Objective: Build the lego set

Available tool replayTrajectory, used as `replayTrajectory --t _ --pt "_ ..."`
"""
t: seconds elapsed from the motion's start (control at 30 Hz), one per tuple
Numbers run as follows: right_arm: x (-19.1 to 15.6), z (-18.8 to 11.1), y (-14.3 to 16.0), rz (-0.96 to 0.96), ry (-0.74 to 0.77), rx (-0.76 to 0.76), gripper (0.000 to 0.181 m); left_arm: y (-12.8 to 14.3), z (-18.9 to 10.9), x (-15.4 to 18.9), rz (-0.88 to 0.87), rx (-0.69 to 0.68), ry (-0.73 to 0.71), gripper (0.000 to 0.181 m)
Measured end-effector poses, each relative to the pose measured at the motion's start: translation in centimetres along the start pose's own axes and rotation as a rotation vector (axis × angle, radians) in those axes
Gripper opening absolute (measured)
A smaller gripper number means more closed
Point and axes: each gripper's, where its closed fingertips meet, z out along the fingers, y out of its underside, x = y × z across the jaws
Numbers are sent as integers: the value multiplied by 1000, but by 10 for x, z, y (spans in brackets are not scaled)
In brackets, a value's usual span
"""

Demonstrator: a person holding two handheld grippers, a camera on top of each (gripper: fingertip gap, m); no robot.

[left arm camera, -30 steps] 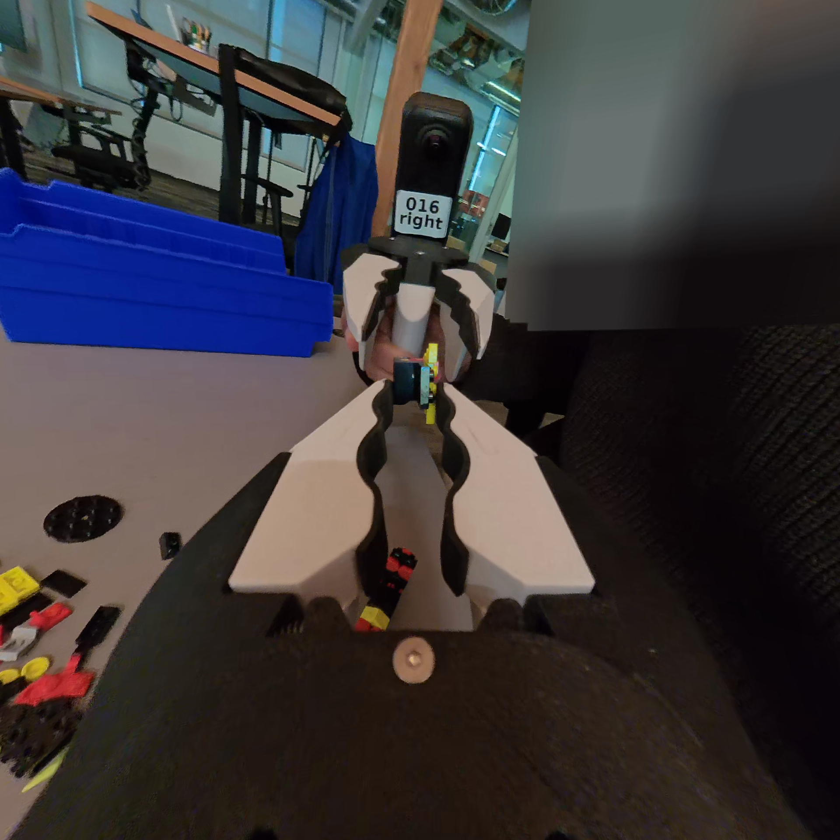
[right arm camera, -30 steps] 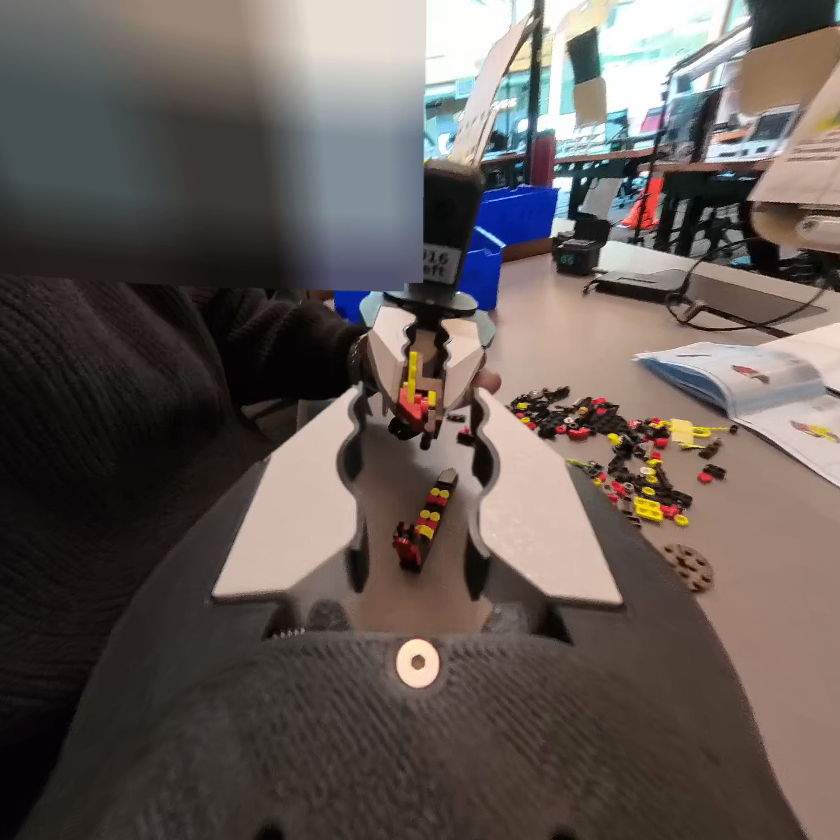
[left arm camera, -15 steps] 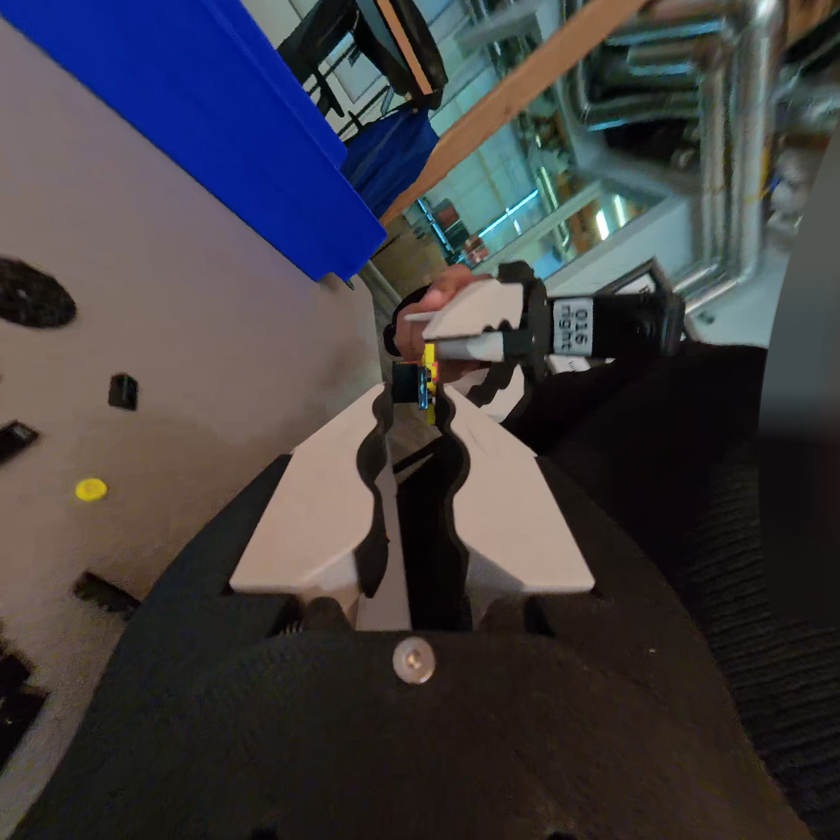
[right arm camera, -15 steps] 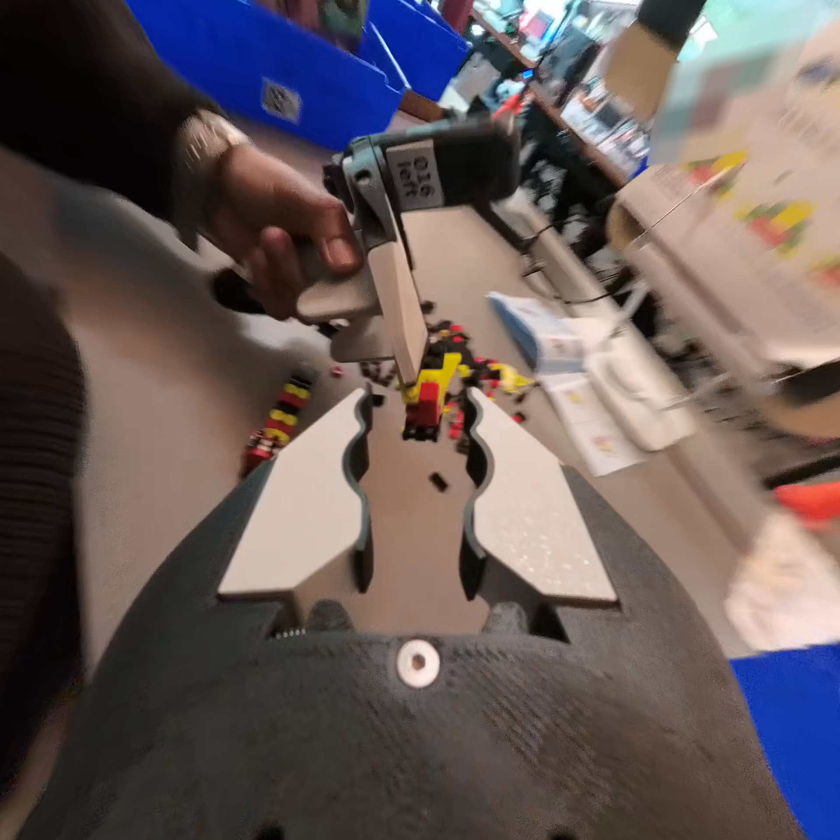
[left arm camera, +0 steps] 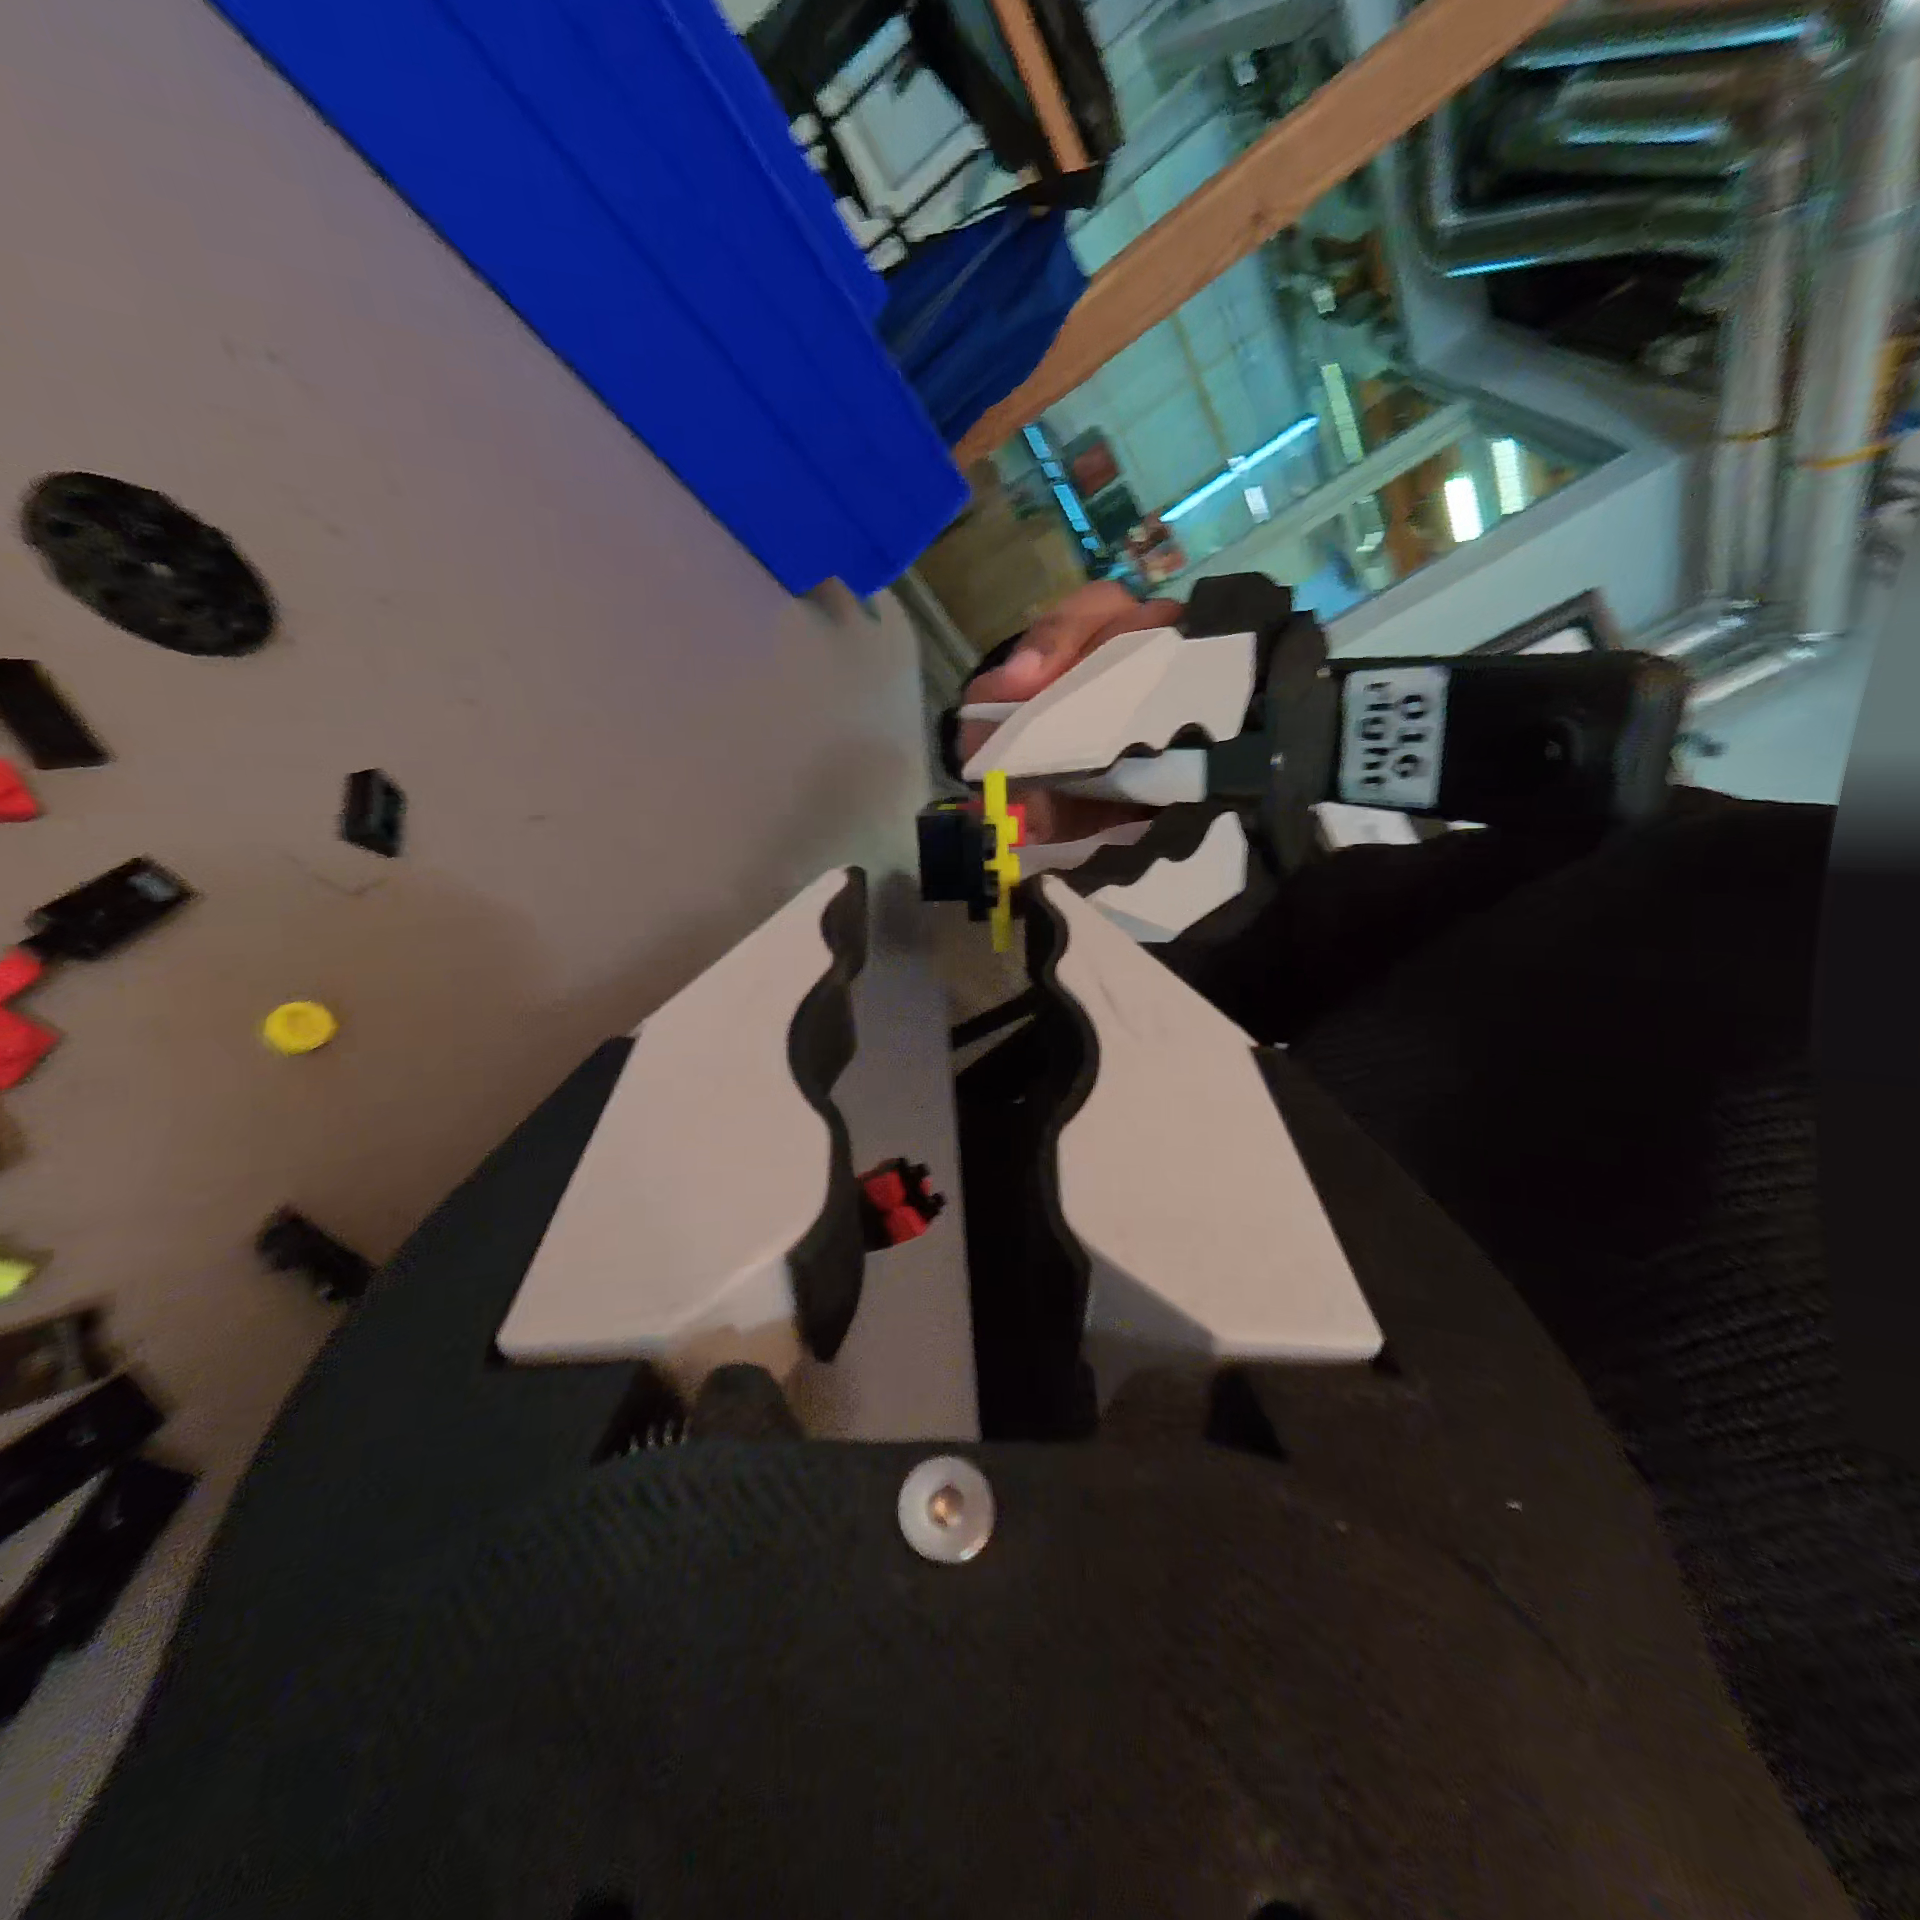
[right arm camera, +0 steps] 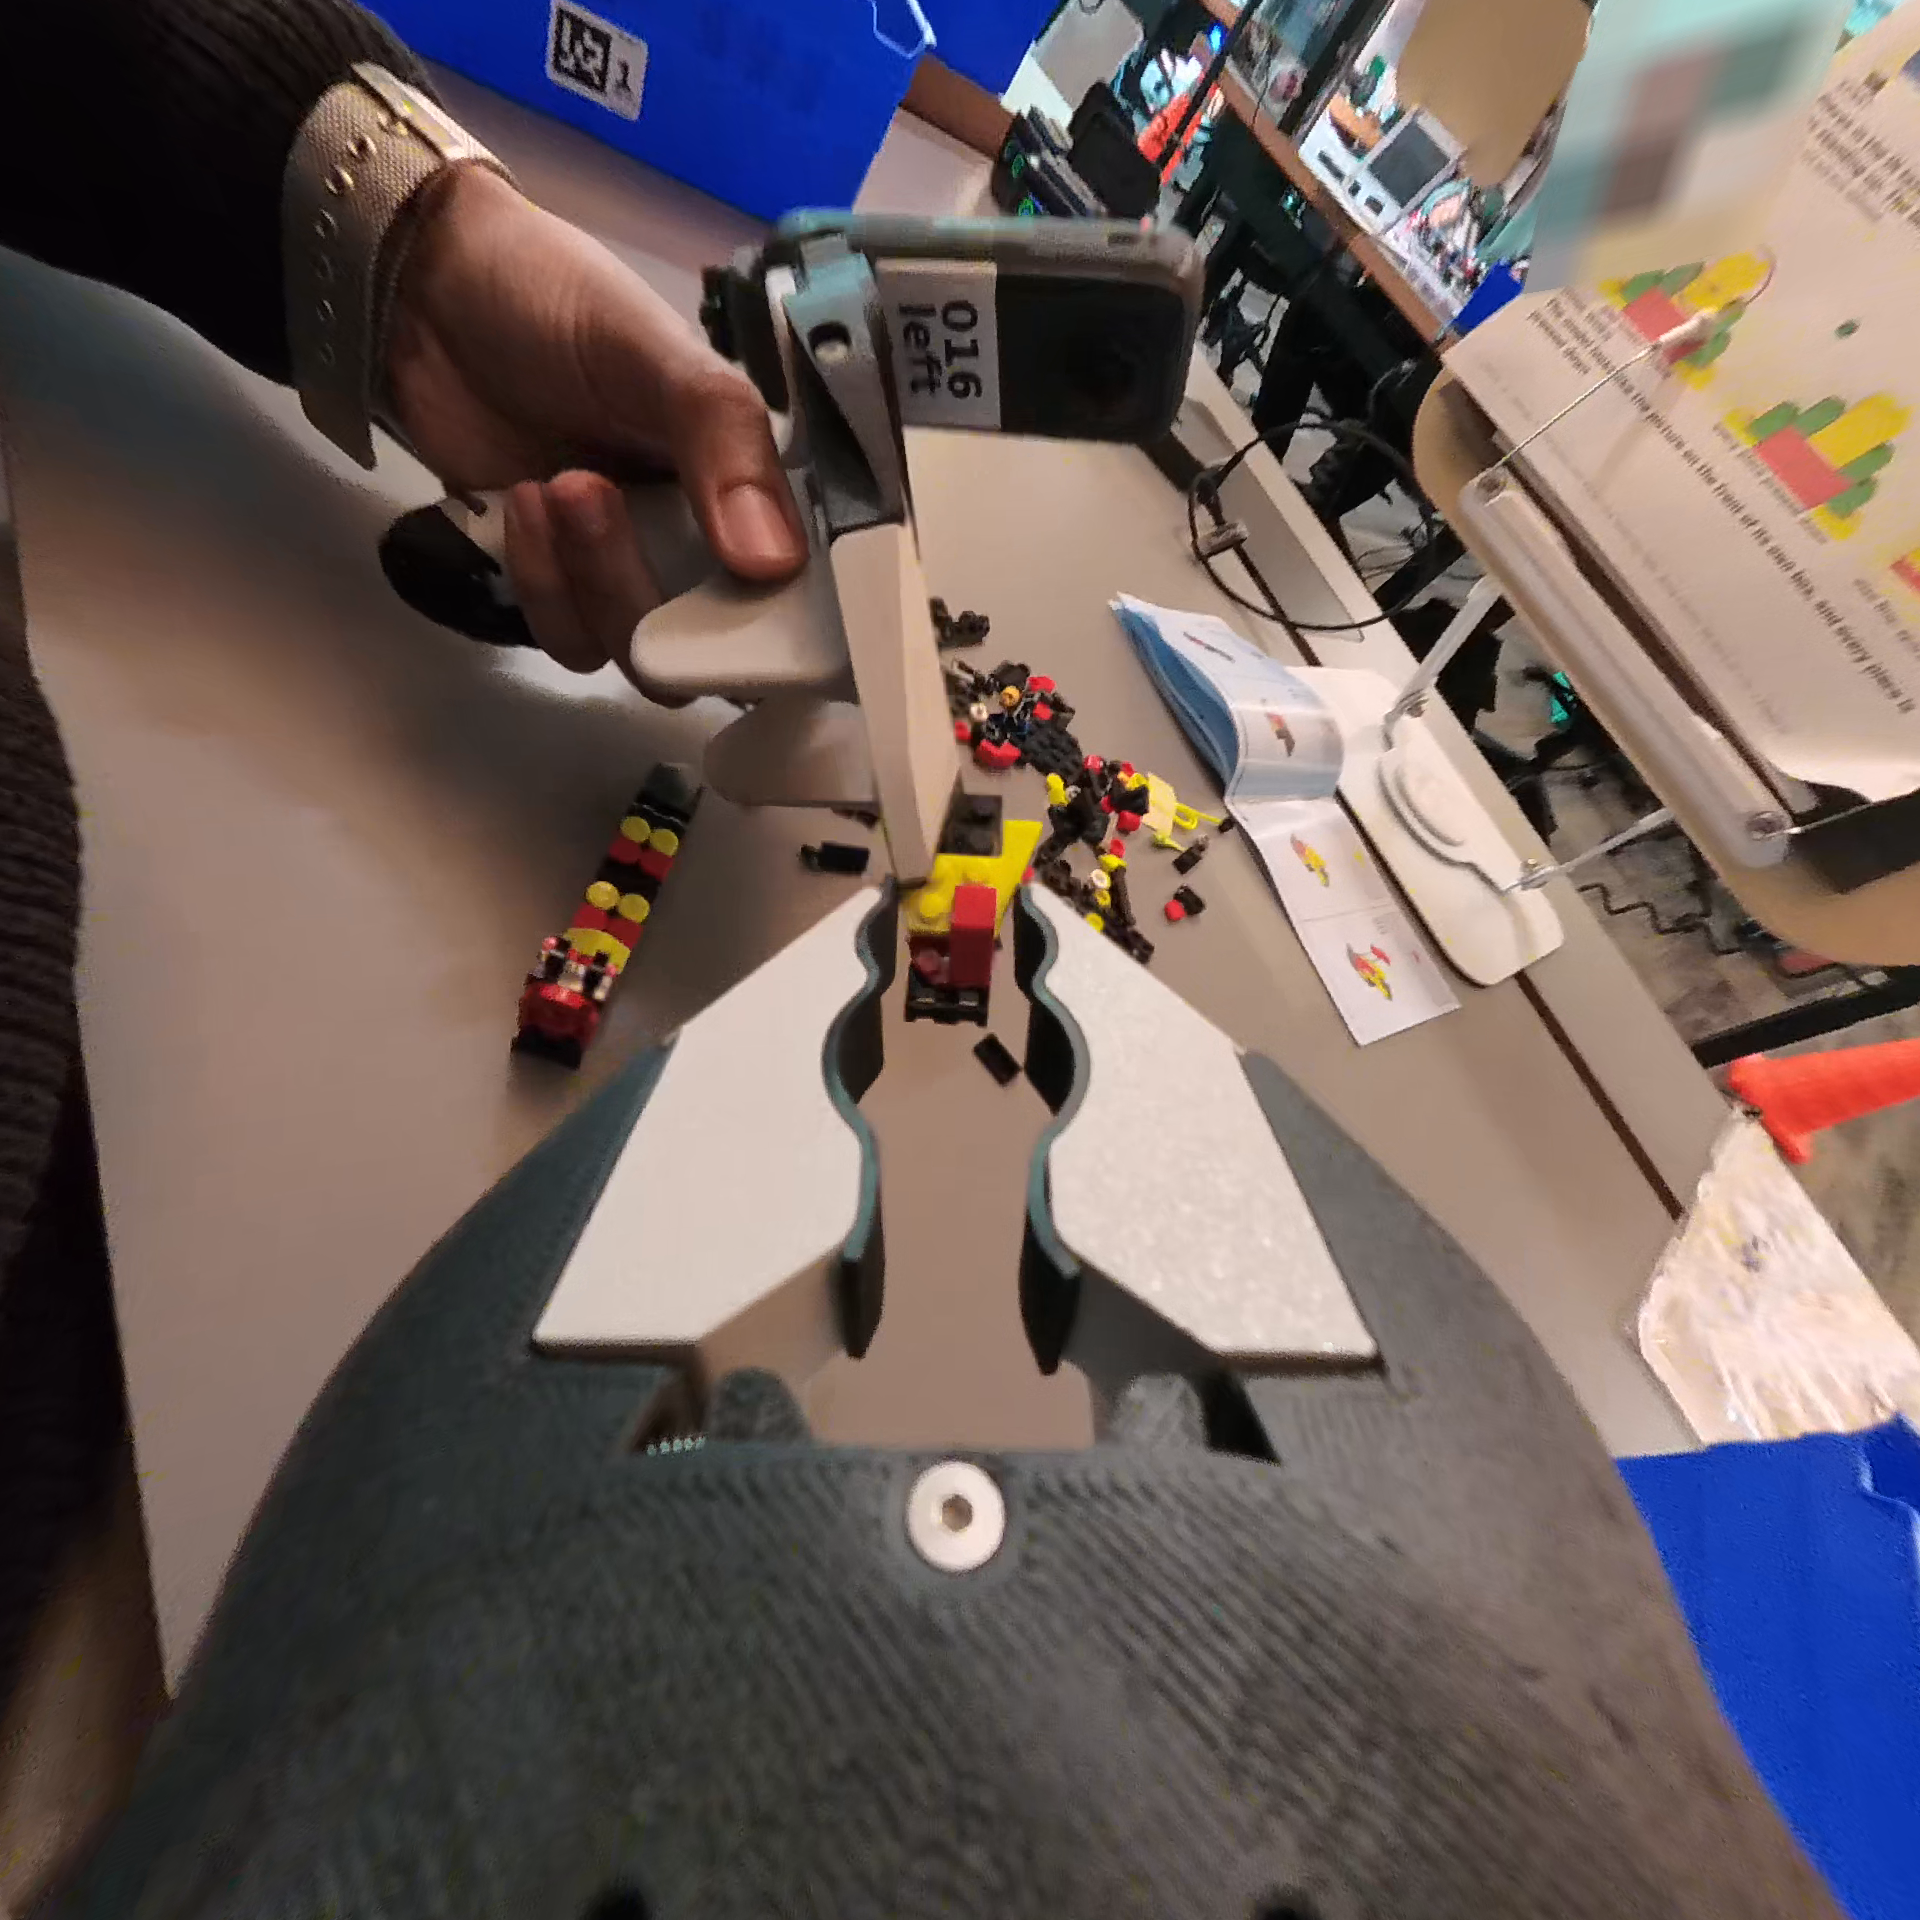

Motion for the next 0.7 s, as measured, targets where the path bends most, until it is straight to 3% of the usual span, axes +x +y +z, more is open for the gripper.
replayTrajectory --t 0.2,0.33,0.47,0.7 --pt "4 11 31 190 -61 -119 21 -7 -18 -23 115 19 -249 42" --pt "-1 21 45 383 -166 -163 21 -12 -33 -27 144 81 -344 39" --pt "-16 34 63 557 -302 -253 21 -24 -58 -16 214 239 -449 28" --pt "-16 45 73 580 -331 -314 21 2 -112 -6 181 372 -571 28"
